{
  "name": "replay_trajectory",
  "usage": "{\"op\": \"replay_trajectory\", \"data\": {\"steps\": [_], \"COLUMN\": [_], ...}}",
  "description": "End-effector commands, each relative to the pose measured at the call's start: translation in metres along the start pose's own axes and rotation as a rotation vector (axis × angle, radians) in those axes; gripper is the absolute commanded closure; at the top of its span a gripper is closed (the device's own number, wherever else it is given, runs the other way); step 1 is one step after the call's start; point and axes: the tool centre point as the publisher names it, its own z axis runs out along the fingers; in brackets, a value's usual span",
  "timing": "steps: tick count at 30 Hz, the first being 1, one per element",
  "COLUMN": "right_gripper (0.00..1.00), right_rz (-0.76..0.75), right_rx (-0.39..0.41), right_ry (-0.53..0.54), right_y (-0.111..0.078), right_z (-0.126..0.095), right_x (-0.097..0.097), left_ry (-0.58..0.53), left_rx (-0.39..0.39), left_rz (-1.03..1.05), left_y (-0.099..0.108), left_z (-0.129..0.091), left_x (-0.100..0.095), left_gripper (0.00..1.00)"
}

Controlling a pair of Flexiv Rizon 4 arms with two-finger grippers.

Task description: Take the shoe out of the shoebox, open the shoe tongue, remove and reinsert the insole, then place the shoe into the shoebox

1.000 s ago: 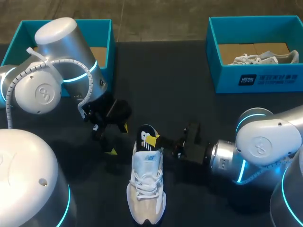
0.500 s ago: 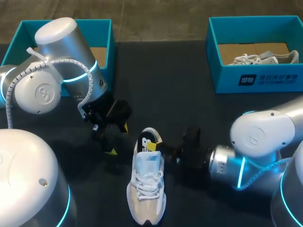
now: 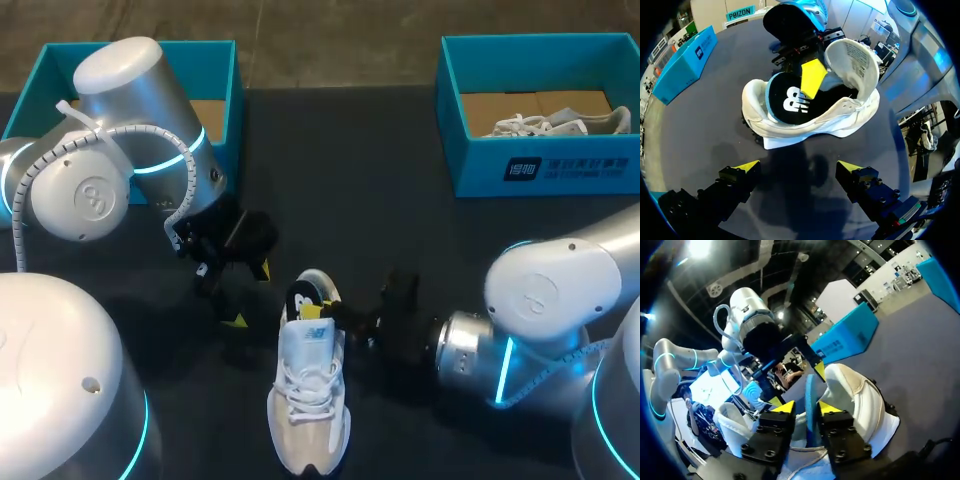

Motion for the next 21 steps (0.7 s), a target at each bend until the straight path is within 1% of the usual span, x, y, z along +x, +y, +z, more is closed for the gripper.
{"op": "replay_trajectory", "data": {"steps": [1, 9, 12, 14, 18, 21], "right_gripper": [0.64, 0.67, 0.77, 0.99, 1.00, 1.00], "right_rz": [-0.008, -0.025, -0.025, -0.026, -0.019, -0.001], "right_rx": [-0.011, -0.016, -0.012, -0.012, -0.019, -0.029], "right_ry": [0.012, 0.025, 0.029, 0.031, 0.025, 0.015], "right_y": [0.002, 0.012, 0.014, 0.015, 0.015, 0.010], "right_z": [-0.004, 0.000, 0.004, 0.004, 0.003, -0.001], "right_x": [-0.001, -0.003, -0.005, -0.006, -0.010, -0.014], "left_ry": [-0.003, -0.003, -0.003, -0.003, -0.003, -0.003], "left_rx": [0.000, 0.000, 0.000, 0.000, 0.000, 0.000], "left_rz": [0.000, 0.000, 0.000, 0.000, 0.000, 0.000], "left_y": [0.000, 0.000, 0.000, 0.000, 0.000, 0.000], "left_z": [0.001, 0.001, 0.001, 0.001, 0.001, 0.001], "left_x": [0.001, 0.001, 0.001, 0.001, 0.001, 0.001], "left_gripper": [0.00, 0.00, 0.00, 0.00, 0.00, 0.00]}}
